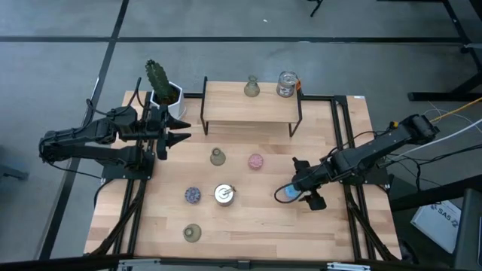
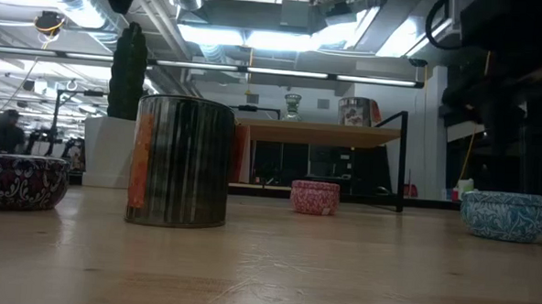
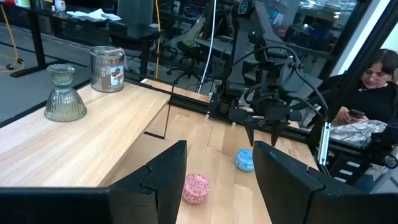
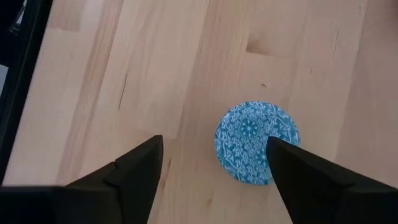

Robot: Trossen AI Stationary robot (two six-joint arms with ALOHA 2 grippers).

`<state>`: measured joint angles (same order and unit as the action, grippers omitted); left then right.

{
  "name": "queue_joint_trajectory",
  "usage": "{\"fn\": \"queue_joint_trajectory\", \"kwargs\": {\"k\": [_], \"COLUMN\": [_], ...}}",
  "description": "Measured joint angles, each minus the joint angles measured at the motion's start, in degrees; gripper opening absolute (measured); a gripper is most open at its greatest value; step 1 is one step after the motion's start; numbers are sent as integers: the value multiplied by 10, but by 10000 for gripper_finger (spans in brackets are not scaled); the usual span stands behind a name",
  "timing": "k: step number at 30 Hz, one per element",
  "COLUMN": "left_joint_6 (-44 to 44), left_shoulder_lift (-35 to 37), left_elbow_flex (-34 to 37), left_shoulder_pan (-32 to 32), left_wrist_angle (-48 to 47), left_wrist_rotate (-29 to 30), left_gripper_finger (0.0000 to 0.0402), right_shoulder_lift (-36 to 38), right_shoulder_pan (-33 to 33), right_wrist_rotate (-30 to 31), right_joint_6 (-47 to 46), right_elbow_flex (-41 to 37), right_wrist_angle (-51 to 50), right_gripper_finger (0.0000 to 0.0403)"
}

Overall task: Pick & Place candle stick holders
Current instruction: Put the blue scented candle on the shelf

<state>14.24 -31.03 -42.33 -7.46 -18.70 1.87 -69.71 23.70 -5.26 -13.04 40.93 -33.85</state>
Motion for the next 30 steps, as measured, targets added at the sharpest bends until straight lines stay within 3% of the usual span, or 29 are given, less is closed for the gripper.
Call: {"fn": "queue_joint_trajectory", "kwargs": {"k": [30], "left_joint_6": [2], "left_shoulder_lift": [0], "left_elbow_flex": [0], "left_shoulder_pan": [0], "left_wrist_angle": [5], "left_wrist_rotate": [2], "left_gripper_finger": [180], "right_shoulder_lift": [-35], "right_shoulder_pan": [-14], "right_wrist_rotate": [38], "right_joint_6": [-33], "right_elbow_flex": [0], "right_wrist_angle": [17], "right_gripper_finger": [352]}}
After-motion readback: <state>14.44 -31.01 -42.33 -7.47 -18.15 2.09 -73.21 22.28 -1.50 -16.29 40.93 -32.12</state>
